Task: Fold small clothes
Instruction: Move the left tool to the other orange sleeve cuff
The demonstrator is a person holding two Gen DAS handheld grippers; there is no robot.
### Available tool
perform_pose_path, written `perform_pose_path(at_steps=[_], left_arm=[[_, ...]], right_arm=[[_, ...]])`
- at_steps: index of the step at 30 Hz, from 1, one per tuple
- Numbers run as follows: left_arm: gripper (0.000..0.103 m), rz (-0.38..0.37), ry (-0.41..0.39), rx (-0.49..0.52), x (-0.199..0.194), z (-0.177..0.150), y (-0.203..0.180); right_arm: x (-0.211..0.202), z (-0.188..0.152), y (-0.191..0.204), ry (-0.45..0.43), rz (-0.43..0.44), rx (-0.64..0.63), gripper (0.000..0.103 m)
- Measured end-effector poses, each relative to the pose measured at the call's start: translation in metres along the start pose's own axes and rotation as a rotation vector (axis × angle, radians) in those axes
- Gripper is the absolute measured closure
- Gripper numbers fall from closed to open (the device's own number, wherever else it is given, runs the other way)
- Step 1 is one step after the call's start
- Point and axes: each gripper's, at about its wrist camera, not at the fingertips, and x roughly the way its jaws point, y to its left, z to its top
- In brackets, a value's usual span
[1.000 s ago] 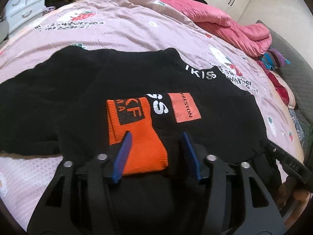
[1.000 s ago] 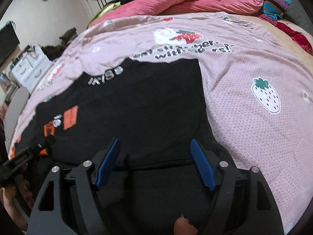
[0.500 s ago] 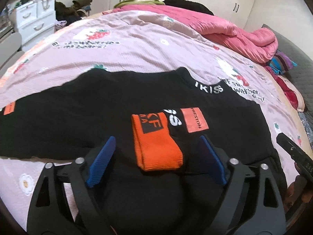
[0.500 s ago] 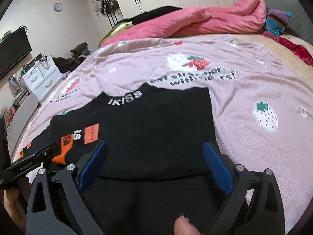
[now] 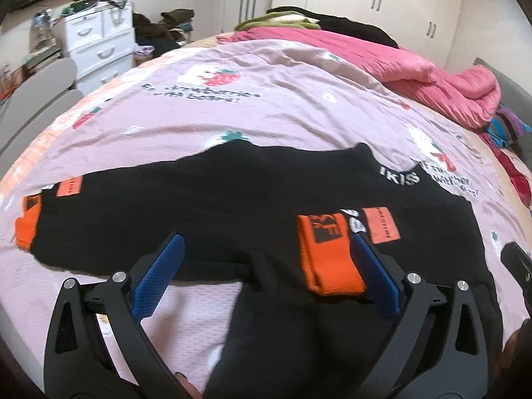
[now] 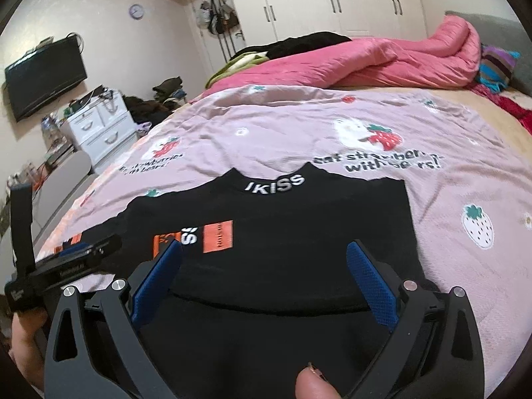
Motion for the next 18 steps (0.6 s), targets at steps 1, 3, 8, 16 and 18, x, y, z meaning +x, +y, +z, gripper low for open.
perform_pose_path(at_steps=[1,3,8,16,18], left_arm=[[0.01,0.014,-0.003,-0.006,-0.001,0.001,0.004],[0.009,0.029,-0.008,-0.018,-0.004,0.002,0.01],[0.01,0.06,-0.022,-0.063,-0.009,0.004,0.029],[0.009,0.121,-0.022,-0.161,-0.011,0.005,0.069],[0.009,0.143,-0.026,-0.188,-0.012,0.006,0.08]], right_arm=[[0.001,0.0,0.003,0.002,0.003,-0.007,0.004],[0.003,-0.001,0.012,0.009,0.01,-0.028,0.004],[0.006,-0.004,0.035,0.013,0.028,-0.083,0.004],[0.012,-0.005,0.071,0.015,0.066,-0.15,0.004],[0.012,-0.005,0.079,0.013,0.077,-0.166,0.004]])
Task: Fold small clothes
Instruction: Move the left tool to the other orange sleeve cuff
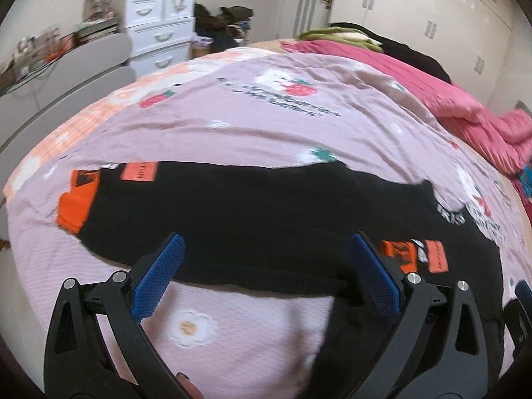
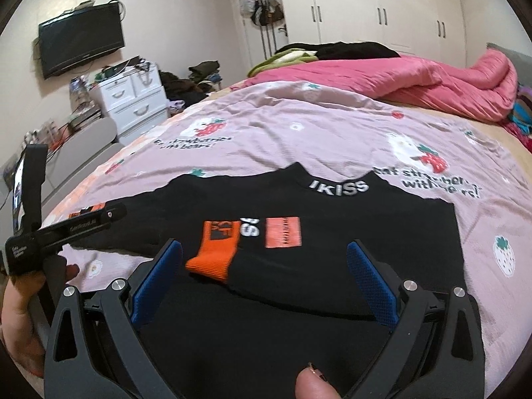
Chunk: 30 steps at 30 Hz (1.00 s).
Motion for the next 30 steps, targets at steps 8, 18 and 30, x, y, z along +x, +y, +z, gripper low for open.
perform_pose_path(at_steps=[8,18,30], left_arm=[[0.009,0.091,0.016,-0.122,0.009,0.008,0.054],[0.009,0.192,0.007,-0.302,0.012,0.007,0.123],[0.009,0.226,0.013,-0.43,0.036,-0.005,0.168]], right_arm=[[0.003,0.007,0.032,-0.036,0.07,-0.039,0.004],[0.018,-0.004,0.052,0.016,0.096,-0.067,0.004],[0.018,-0.019,0.035,0.051,0.069,-0.023,0.004]])
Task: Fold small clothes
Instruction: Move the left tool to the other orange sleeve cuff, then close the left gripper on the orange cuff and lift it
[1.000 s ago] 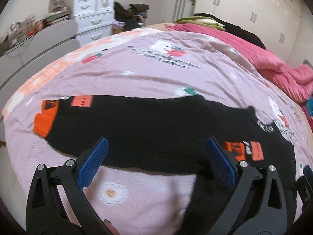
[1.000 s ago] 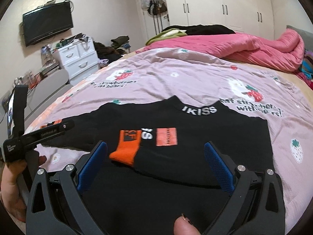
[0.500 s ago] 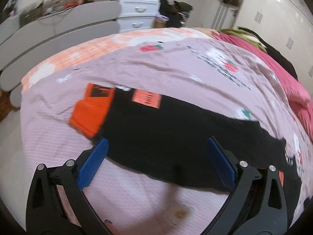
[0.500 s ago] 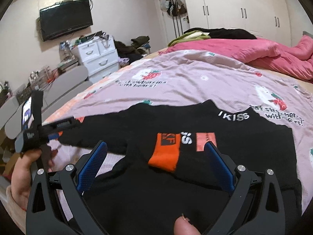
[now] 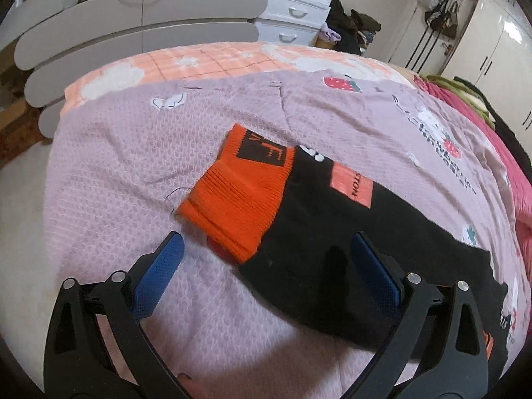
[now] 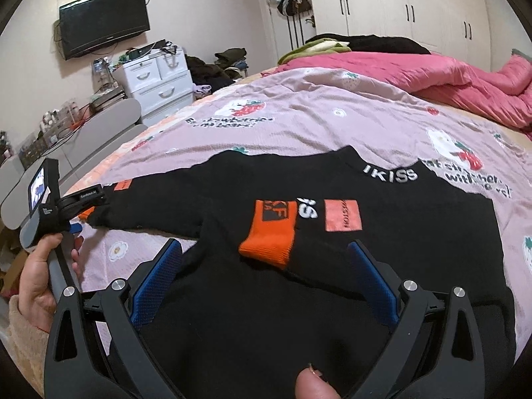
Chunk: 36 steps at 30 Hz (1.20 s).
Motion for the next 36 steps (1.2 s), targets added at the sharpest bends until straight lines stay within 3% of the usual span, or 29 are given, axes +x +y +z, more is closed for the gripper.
perform_pose_path(at_steps=[4,5,6,9,17,27,36], left_arm=[[0.013,-0.079,-0.051,-0.032,-0.001,0.004,0.005],[0.027,-0.089,-0.06,-0.037,-0.001,0.005,0.006],[0.049,-0.094,-0.063,-0.039,0.001,0.006,0.005],[0.084,-0.147,-0.072,-0.063,0.004,0.007,0.009],[0.094,-0.314,-0.115,-0.05,-0.025,0.008,0.0],[0.096,-0.498,-0.193,0.096,-0.089,-0.002,-0.06],[0.097,-0.69,-0.195,0.226,-0.134,-0.027,-0.118]], right_arm=[[-0.003,-0.006,-0.016,0.007,-0.015,0.06,0.004],[-0.004,-0.007,-0.02,0.008,-0.018,0.072,0.004],[-0.005,-0.008,-0.025,0.011,-0.022,0.088,0.004],[-0.006,-0.011,-0.038,0.016,-0.043,0.131,0.004],[-0.019,-0.009,-0.06,-0.004,-0.076,0.185,0.004],[-0.053,-0.002,-0.086,-0.079,-0.131,0.222,0.004],[-0.07,-0.005,-0.119,-0.092,-0.209,0.288,0.004]])
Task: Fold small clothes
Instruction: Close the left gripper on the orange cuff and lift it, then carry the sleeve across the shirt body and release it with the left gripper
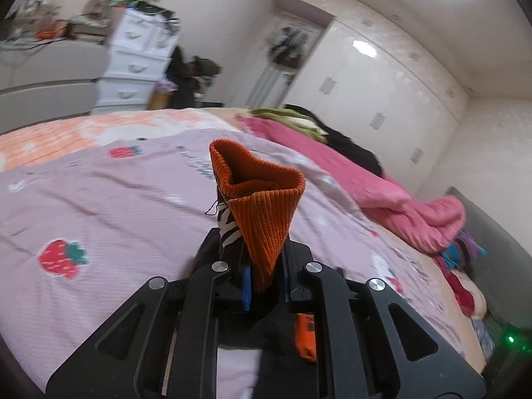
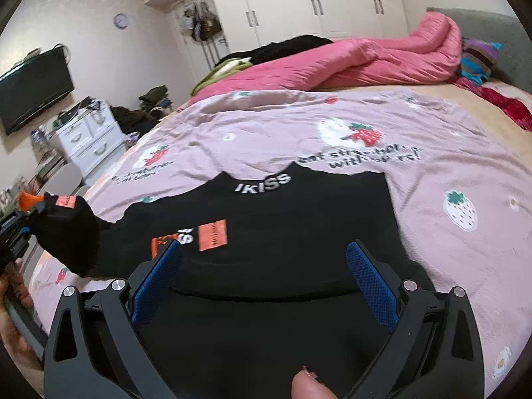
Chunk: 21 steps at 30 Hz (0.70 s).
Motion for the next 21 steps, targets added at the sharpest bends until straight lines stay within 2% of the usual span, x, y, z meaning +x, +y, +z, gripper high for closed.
perform_pose_path(at_steps=[4,6,10,16,21], left_arm=[[0.097,-0.085,0.033,0.013,0.007,-0.005,-0.024],[0.097,-0.103,0.045,0.016,0.01,-0.008,-0.03],[0.097,-0.152,0.082,0.028,0.019,-0.018,-0.042],[0.097,-0.182,0.128,0.085,0.031,-0.033,-0.065],[0.097,-0.244,0.198,0.133,0.043,-0.054,-0.089]], right_arm=[[-0.002,-0.002,-0.01,-0.003,-0.053,-0.011,0.004],[-0.004,-0.001,-0.015,-0.018,-0.081,-0.016,0.004],[-0.002,-0.001,-0.03,-0.007,-0.099,0.024,0.004],[-0.002,0.0,-0.045,0.001,-0.112,0.075,0.004],[-0.005,0.001,-0.055,-0.002,-0.121,0.107,0.004]])
